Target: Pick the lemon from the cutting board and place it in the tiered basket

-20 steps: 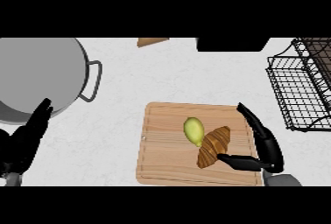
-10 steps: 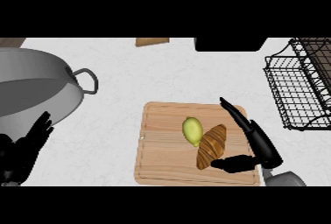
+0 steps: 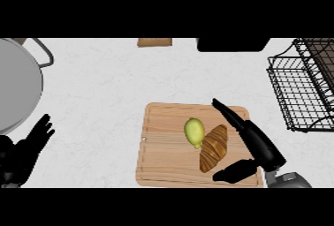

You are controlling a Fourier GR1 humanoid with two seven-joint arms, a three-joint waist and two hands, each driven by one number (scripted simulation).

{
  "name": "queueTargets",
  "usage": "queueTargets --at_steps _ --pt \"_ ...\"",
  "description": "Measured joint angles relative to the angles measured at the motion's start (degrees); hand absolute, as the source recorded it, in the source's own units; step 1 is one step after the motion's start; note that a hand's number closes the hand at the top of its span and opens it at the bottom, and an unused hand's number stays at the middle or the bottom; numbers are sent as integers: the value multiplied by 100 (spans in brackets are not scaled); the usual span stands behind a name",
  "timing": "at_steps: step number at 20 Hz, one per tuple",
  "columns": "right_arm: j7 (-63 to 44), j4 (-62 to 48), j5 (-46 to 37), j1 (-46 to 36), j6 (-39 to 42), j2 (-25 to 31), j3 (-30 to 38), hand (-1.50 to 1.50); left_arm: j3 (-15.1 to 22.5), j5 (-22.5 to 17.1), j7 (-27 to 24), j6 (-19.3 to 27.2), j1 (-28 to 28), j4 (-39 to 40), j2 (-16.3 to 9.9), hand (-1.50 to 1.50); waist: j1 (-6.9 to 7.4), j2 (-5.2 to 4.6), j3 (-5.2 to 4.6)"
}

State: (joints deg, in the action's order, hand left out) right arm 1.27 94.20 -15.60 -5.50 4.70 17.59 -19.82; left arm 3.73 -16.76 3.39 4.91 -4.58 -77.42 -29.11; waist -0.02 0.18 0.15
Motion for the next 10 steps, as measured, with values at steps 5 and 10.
queueTargets --at_steps 5,10 --pt "-263 -3 -181 124 190 98 227 -150 -124 152 150 -82 72 -3 110 0 2 -4 -3" --pt "-95 -316 -255 194 364 -49 468 -150 -332 310 195 -245 21 -78 267 0 9 -11 -9"
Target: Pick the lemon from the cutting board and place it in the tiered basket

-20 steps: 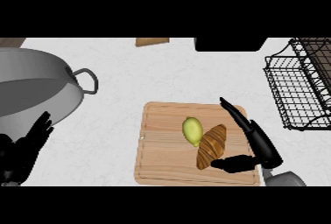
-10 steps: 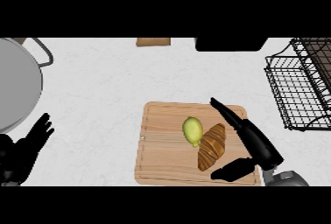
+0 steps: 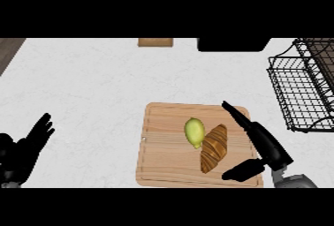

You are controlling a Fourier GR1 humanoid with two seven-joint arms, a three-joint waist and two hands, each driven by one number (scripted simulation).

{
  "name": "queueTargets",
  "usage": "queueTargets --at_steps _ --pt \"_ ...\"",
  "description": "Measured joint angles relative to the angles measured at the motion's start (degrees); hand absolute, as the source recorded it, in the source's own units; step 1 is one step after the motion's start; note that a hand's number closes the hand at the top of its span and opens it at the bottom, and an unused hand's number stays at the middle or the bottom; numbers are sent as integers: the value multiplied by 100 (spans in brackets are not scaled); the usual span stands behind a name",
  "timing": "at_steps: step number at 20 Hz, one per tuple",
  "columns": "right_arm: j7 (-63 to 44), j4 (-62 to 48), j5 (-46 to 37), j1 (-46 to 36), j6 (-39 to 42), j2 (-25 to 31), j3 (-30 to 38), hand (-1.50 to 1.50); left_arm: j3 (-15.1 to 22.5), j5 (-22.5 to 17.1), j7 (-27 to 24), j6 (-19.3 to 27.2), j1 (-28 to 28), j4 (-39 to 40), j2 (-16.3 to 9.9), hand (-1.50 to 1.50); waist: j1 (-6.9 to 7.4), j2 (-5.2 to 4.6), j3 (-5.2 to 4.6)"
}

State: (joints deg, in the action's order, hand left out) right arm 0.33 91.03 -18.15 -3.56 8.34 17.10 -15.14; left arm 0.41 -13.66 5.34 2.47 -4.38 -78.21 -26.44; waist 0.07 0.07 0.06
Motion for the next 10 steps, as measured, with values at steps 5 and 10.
queueTargets --at_steps 5,10 --pt "88 -78 -42 1 338 -117 185 -150 -167 277 27 -103 24 -14 212 0 3 4 8" --pt "631 -722 -244 -129 375 -303 319 -150 -395 372 142 -331 -25 -101 266 0 12 0 2"
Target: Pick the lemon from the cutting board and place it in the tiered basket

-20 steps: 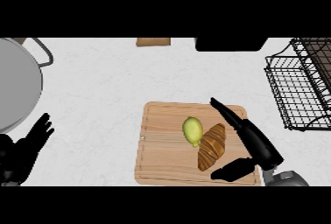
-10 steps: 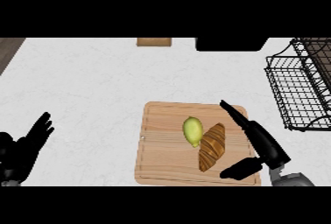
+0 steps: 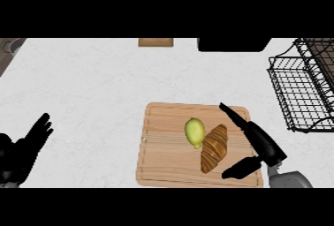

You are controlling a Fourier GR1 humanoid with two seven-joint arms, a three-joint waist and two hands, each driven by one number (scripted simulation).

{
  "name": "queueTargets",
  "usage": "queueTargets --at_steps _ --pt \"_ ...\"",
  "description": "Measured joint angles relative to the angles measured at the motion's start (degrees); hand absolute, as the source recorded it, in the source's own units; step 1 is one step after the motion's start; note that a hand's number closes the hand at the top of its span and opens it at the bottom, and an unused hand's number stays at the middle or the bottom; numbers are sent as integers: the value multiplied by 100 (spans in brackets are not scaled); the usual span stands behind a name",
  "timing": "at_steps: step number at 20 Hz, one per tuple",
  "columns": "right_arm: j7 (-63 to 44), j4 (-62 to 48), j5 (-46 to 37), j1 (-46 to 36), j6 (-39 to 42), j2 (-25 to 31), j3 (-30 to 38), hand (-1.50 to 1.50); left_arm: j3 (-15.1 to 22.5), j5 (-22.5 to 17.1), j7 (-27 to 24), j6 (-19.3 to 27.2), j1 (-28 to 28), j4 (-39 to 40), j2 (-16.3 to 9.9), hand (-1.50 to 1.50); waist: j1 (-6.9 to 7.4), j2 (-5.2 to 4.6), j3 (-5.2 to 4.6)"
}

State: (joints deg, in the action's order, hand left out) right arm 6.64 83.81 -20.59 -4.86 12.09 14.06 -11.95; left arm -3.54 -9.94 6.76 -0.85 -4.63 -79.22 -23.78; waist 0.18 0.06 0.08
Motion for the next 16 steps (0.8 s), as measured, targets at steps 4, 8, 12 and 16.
queueTargets --at_steps 4,8,12,16 --pt "160 -373 -136 -218 -45 -245 81 -150 -72 201 24 -27 -42 -69 149 0 3 -2 0" --pt "264 -471 -334 -248 -124 -455 73 -150 -204 347 28 -101 51 -5 285 0 -1 3 9" --pt "252 -540 -454 -383 -60 -580 153 -150 -332 477 79 -217 88 -5 397 0 -3 2 4" --pt "270 -691 -663 -442 -209 -836 88 -150 -492 546 44 -336 181 108 458 0 -7 9 0"
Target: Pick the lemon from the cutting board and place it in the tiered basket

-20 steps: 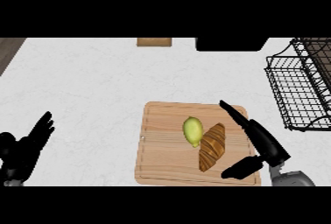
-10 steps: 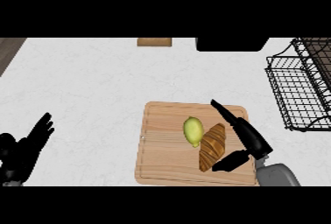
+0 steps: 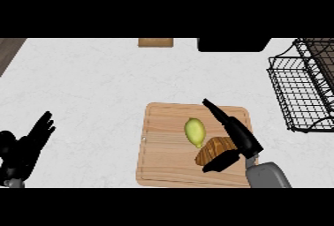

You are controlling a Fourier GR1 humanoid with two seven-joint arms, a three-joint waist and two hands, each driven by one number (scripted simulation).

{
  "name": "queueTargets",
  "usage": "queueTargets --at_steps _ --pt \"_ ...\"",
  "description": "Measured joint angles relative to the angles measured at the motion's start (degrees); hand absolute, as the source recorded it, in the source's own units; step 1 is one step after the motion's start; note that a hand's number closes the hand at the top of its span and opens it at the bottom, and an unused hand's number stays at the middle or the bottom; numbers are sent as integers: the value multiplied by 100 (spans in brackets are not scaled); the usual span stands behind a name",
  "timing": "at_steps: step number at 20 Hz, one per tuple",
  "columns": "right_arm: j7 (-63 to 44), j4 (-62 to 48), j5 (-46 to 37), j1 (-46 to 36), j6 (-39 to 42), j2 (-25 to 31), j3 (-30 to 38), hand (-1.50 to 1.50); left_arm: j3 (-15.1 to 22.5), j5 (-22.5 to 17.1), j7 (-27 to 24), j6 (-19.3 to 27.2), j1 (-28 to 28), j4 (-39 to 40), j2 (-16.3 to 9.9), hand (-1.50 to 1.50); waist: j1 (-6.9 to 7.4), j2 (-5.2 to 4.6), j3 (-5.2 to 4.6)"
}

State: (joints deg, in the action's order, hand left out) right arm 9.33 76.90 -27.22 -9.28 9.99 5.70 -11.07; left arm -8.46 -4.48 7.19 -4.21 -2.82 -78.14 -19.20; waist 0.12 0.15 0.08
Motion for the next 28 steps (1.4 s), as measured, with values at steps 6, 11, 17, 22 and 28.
queueTargets --at_steps 6,11,17,22,28 --pt "120 -562 -163 -294 -137 -279 65 -150 -135 121 20 -151 27 -6 64 0 3 3 -6" --pt "231 -1043 -246 -621 -244 -436 125 -150 -241 233 21 -185 70 7 163 0 5 4 -5" --pt "422 -1522 -224 -843 -391 -463 -86 150 -278 348 46 -185 76 -35 282 0 12 10 -3" --pt "1094 -1869 -198 -1019 -951 -486 -230 150 -248 348 239 -239 -120 -393 344 0 22 11 -20" --pt "1231 -1478 83 -766 -1253 -515 -230 150 -365 387 147 -331 -32 -198 317 0 4 2 -8"
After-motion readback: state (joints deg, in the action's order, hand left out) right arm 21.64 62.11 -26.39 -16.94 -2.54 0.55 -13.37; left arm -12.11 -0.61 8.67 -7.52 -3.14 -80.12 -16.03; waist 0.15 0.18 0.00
